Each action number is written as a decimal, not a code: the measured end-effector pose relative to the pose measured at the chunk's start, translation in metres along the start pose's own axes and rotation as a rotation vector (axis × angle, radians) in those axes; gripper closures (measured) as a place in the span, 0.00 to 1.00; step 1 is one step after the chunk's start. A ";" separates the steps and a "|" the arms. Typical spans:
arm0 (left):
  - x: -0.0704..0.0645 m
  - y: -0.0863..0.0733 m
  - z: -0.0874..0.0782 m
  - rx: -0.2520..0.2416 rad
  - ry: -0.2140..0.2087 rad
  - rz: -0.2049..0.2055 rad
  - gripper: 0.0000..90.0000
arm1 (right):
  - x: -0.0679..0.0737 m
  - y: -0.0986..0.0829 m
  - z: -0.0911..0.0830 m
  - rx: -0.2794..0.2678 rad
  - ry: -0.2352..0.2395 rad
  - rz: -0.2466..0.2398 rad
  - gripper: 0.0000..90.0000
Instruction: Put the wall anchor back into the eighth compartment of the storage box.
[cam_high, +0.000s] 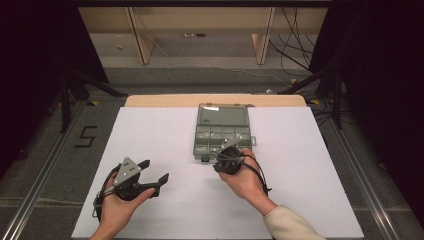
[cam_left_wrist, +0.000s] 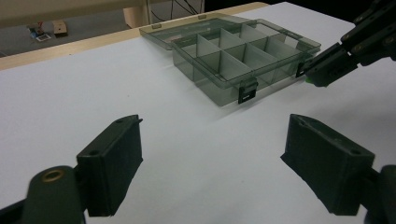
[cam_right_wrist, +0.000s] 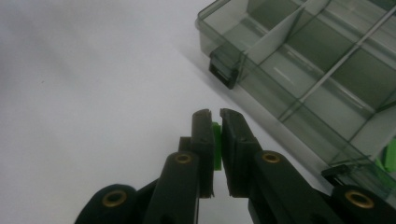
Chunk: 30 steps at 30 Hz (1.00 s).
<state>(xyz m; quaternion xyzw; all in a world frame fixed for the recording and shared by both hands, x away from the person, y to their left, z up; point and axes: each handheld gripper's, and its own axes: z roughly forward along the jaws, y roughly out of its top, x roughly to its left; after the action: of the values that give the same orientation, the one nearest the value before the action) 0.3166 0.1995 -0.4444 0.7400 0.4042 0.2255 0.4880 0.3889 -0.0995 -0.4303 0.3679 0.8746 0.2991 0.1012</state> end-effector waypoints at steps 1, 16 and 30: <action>0.000 0.000 0.000 -0.001 0.000 0.000 0.21 | -0.001 0.000 -0.001 0.001 -0.004 0.009 0.94; 0.000 0.000 0.000 0.000 -0.003 -0.001 0.21 | -0.030 0.005 -0.015 -0.075 -0.043 0.055 0.94; -0.001 -0.001 0.001 -0.002 0.000 -0.022 0.21 | -0.061 0.000 -0.026 -0.122 -0.107 0.130 0.94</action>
<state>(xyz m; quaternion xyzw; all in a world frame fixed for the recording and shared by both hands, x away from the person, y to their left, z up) 0.3165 0.1983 -0.4453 0.7350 0.4119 0.2205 0.4914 0.4224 -0.1541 -0.4122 0.4324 0.8224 0.3377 0.1505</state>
